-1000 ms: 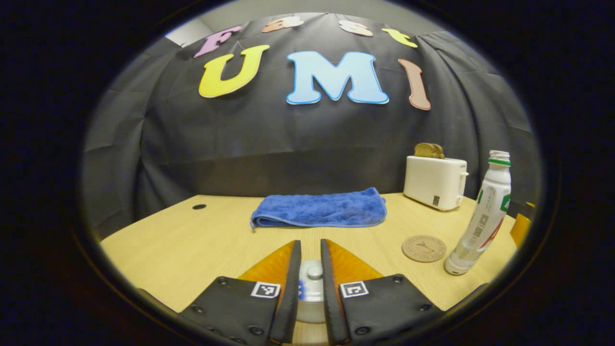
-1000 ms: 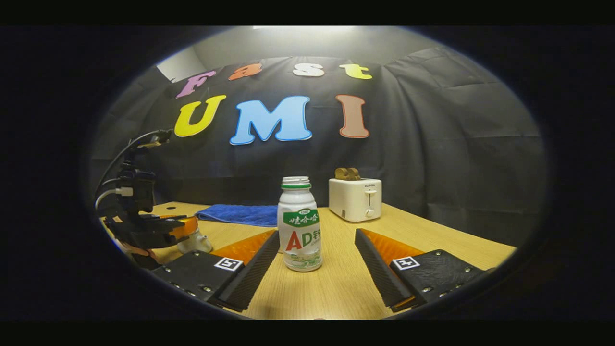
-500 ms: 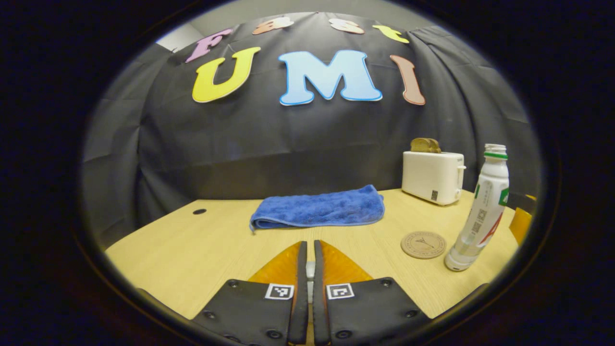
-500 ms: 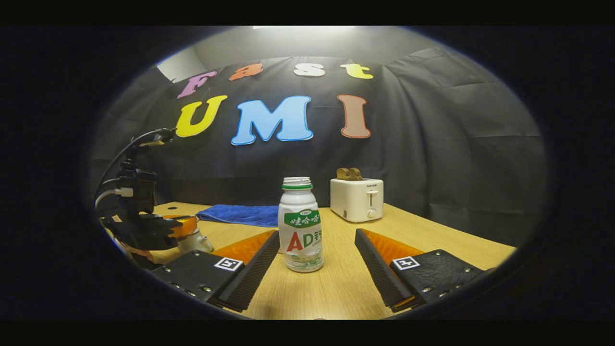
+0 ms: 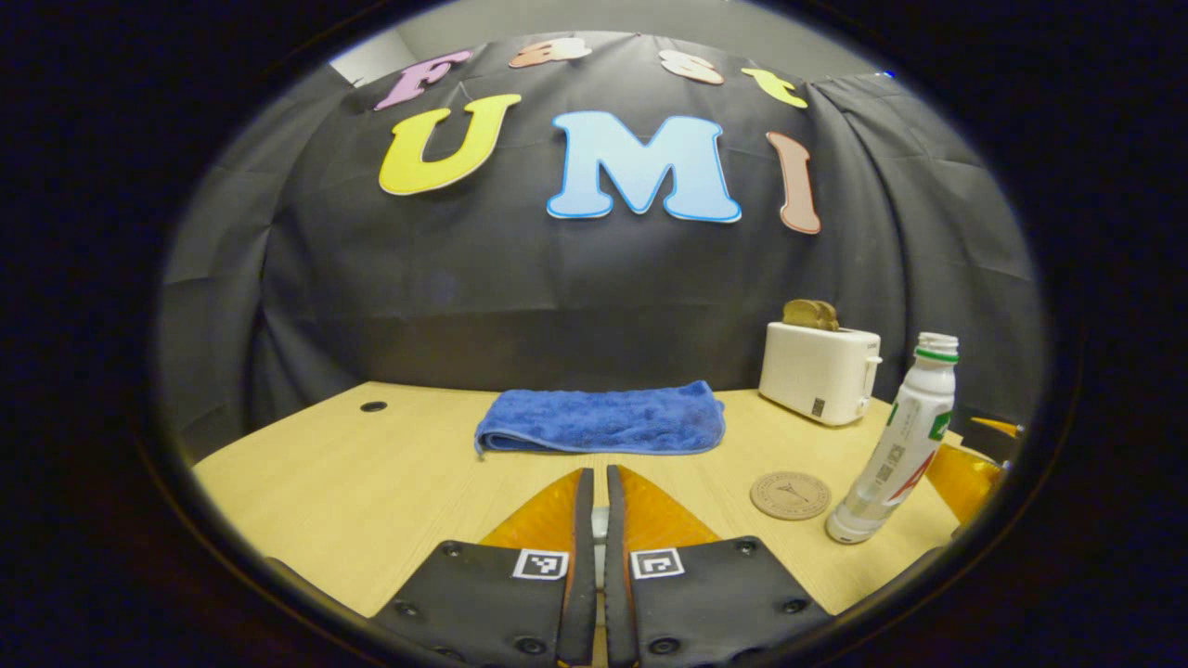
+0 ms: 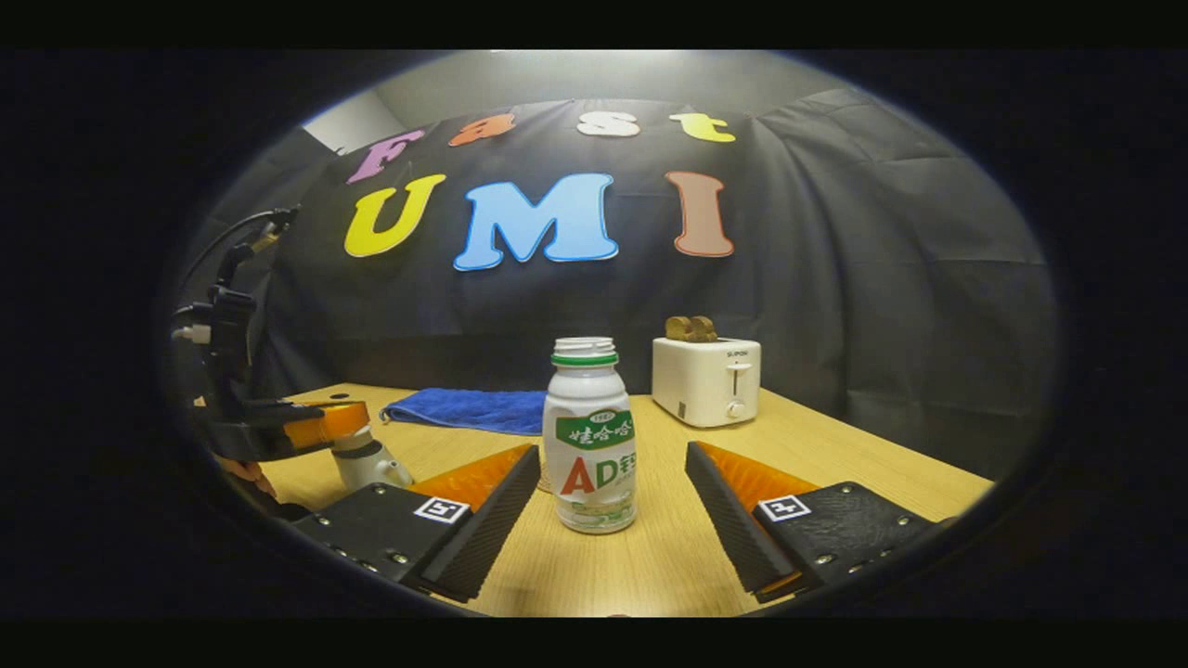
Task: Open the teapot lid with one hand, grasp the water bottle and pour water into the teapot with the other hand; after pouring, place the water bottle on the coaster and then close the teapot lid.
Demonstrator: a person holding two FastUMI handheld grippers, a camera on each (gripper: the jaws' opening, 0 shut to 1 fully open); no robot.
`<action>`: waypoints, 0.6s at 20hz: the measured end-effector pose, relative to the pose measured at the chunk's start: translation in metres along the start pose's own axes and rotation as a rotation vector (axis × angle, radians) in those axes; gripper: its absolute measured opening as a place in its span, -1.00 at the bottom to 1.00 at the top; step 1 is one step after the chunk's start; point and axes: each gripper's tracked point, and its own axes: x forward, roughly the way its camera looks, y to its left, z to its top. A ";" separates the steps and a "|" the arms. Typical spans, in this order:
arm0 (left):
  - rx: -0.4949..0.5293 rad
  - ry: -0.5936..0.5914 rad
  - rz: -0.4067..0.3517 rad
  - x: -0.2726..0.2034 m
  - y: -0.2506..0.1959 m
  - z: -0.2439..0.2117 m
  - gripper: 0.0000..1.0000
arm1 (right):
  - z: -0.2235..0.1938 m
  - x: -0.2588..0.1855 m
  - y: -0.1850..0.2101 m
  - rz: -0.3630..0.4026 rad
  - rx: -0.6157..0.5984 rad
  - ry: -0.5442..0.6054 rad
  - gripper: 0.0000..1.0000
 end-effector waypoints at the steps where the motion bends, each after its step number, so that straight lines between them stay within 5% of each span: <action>1: -0.005 -0.005 -0.007 -0.003 0.000 0.004 -0.71 | -0.001 0.004 0.001 0.007 0.008 0.009 0.94; 12: -0.032 -0.011 0.031 -0.032 0.050 0.014 -0.79 | -0.010 0.030 0.007 0.038 0.036 0.068 0.94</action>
